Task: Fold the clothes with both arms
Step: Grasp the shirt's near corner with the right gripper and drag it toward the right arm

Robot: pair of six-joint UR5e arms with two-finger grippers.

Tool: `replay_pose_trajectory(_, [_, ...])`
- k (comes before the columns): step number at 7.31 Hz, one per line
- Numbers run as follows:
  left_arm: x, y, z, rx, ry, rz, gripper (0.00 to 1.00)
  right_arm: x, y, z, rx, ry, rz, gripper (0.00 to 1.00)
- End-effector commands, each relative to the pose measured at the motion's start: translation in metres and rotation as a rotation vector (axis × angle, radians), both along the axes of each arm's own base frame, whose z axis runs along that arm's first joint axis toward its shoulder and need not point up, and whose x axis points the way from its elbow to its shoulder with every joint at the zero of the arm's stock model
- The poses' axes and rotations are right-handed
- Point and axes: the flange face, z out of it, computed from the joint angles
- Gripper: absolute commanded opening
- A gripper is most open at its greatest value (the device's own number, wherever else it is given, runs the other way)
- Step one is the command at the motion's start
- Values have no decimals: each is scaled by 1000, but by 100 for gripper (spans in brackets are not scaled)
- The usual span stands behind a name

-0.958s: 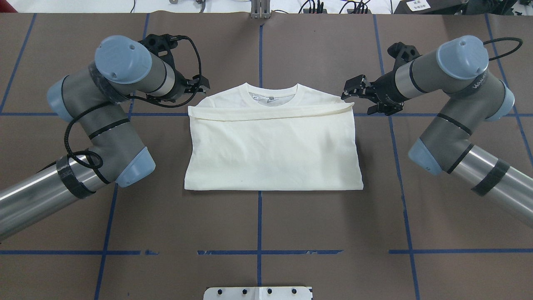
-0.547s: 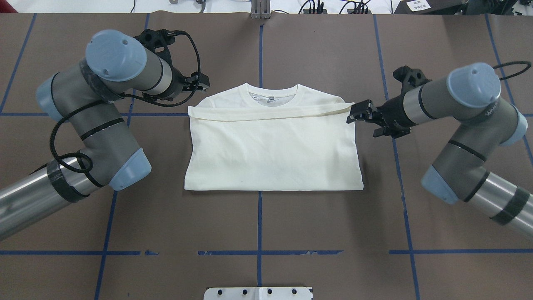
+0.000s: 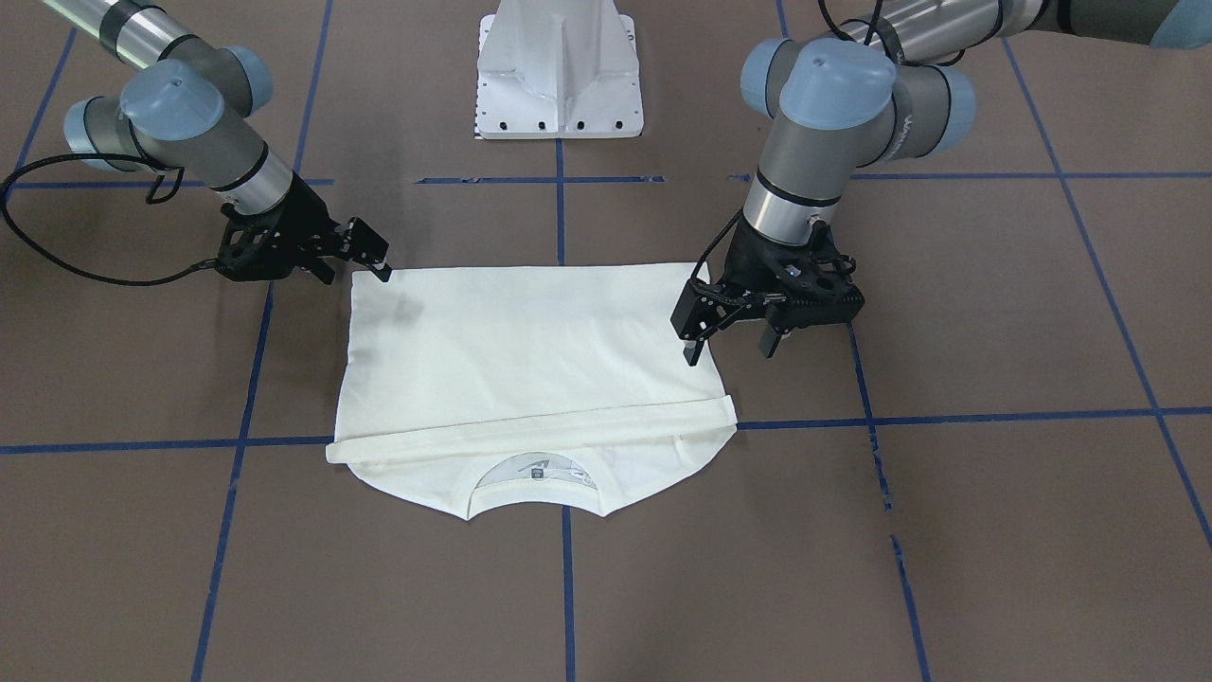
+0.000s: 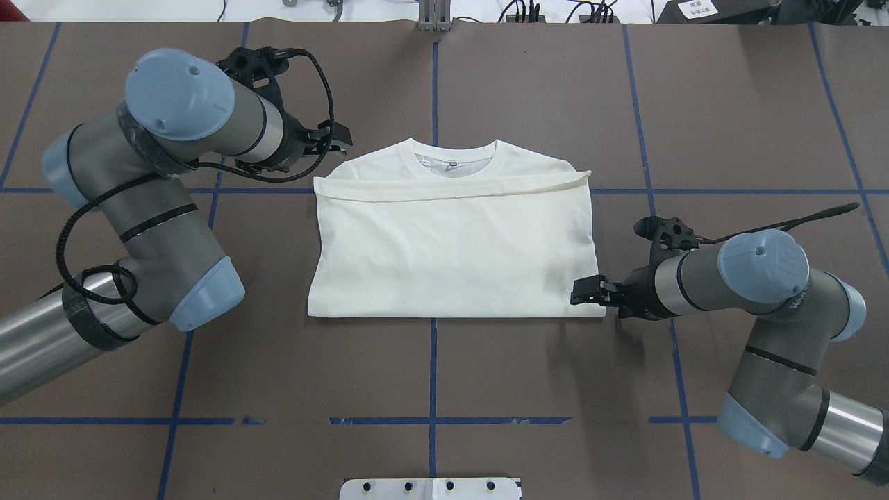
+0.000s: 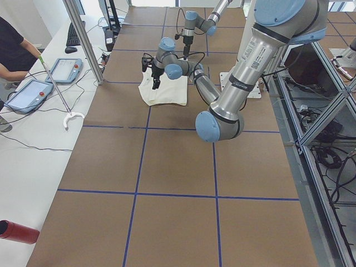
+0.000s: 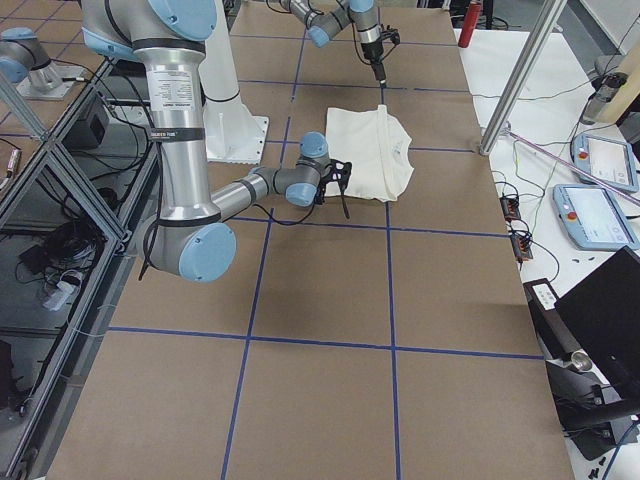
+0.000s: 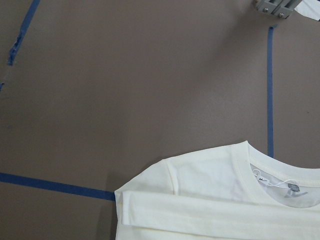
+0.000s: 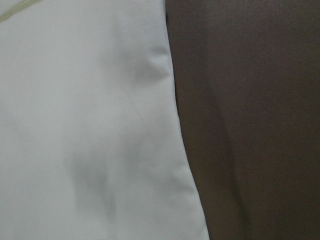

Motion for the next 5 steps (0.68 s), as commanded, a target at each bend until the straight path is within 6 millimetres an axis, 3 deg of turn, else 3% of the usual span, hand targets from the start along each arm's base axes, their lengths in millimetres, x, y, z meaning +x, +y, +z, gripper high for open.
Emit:
replay_pose_trajectory(1, [0, 0, 2, -3, -1, 0, 100, -6, 2, -1, -12, 27, -7, 39])
replay_pose_trajectory(2, [0, 1, 5, -6, -5, 0, 100, -5, 3, 1, -14, 29, -7, 8])
replay_pose_trajectory(3, [0, 1, 5, -8, -4, -1, 100, -1, 1, 0, -13, 28, -1, 0])
replay_pose_trajectory(5, [1, 1, 5, -7, -3, 1, 100, 4, 4, -3, -15, 20, -10, 0])
